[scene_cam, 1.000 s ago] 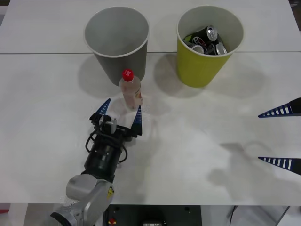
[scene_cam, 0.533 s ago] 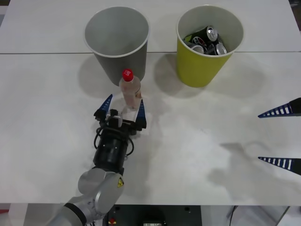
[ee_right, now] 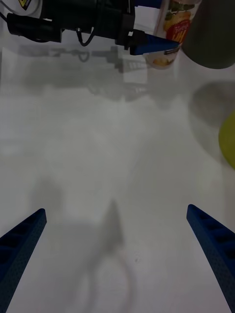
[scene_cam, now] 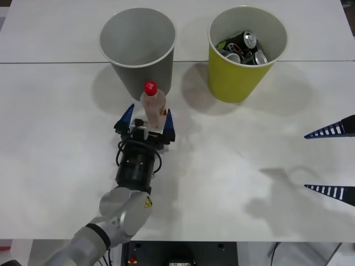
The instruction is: Put the can into the green bin and the plastic bottle into the gray bin
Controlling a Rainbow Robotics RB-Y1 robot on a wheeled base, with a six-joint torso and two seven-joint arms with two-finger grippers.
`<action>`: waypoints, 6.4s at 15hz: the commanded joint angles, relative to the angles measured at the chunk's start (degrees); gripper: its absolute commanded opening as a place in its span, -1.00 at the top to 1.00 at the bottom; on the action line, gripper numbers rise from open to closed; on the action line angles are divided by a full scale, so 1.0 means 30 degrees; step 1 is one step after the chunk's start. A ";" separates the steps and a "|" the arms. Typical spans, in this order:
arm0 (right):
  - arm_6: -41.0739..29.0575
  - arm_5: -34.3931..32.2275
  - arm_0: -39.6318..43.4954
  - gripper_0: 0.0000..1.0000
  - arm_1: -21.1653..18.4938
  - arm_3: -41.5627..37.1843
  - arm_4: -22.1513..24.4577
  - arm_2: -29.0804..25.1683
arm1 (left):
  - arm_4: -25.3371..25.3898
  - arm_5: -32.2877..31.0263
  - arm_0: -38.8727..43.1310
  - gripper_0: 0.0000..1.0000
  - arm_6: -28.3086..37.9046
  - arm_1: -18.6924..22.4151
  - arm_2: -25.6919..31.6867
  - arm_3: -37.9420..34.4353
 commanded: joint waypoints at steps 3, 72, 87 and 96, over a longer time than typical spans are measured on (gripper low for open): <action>0.0000 0.0000 0.0000 -1.00 0.0000 0.0000 0.0000 0.0000 | 0.0471 -0.0236 -0.0568 -1.00 -0.0027 0.0012 0.0001 0.0326; 0.0000 0.0000 0.0000 -1.00 0.0000 0.0000 0.0000 0.0000 | 1.0227 -4.2365 -0.6720 1.00 0.4426 1.8586 0.9786 -1.6841; 0.0000 0.0000 0.0000 -1.00 0.0000 0.0000 0.0000 0.0000 | 0.8499 -4.2336 -2.0783 1.00 0.3518 1.3606 0.1583 -0.4683; 0.0000 0.0000 0.0000 -1.00 0.0000 0.0000 0.0000 0.0000 | 0.5247 -4.0930 -2.2189 0.96 0.3430 0.9651 0.1612 -0.0992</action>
